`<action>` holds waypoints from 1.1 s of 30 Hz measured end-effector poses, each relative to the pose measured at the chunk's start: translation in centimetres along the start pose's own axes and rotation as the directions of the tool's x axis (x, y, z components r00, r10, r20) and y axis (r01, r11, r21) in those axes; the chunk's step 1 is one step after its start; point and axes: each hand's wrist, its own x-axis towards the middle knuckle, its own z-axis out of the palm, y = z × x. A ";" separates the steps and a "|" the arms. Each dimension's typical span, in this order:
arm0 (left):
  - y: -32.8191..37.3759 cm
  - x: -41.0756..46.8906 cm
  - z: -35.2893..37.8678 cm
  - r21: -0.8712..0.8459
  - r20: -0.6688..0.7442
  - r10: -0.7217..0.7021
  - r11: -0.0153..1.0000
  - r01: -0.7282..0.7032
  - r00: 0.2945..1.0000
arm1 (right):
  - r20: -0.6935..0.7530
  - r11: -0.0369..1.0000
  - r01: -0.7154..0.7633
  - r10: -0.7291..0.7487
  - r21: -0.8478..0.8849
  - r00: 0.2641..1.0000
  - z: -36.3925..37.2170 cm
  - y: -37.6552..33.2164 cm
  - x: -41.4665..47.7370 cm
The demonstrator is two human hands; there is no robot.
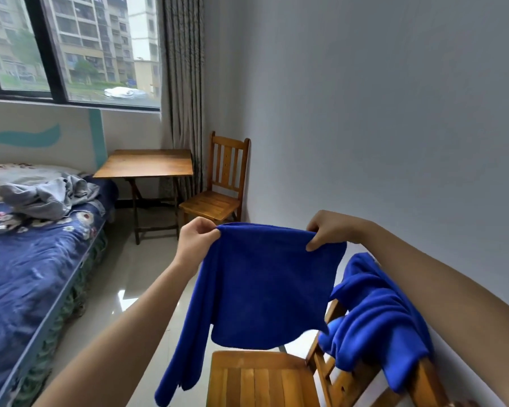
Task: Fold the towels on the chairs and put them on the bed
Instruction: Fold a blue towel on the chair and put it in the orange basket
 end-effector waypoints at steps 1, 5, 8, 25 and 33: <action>0.0 0.2 -0.3 -0.024 -0.016 -0.006 1.000 0.005 1.000 | -0.005 0.999 -0.023 0.023 0.036 1.000 0.0 0.8 0.1; -0.3 0.9 -1.3 -0.037 -0.020 -0.031 0.999 0.031 0.999 | -0.093 0.958 0.014 0.013 0.288 0.996 0.2 3.0 0.3; -0.6 1.1 -1.3 0.079 0.066 -0.068 0.995 0.063 0.995 | -0.262 0.825 0.164 -0.019 0.541 0.965 0.4 2.2 0.3; 3.5 -1.8 4.2 -0.137 0.412 0.057 0.991 0.000 0.909 | -0.144 0.655 0.302 -0.284 0.693 0.948 3.3 -1.7 0.8; 5.4 -1.5 4.2 -0.168 0.349 0.070 0.986 -0.011 0.935 | 0.039 0.750 0.086 -0.147 0.656 0.988 10.9 2.1 2.4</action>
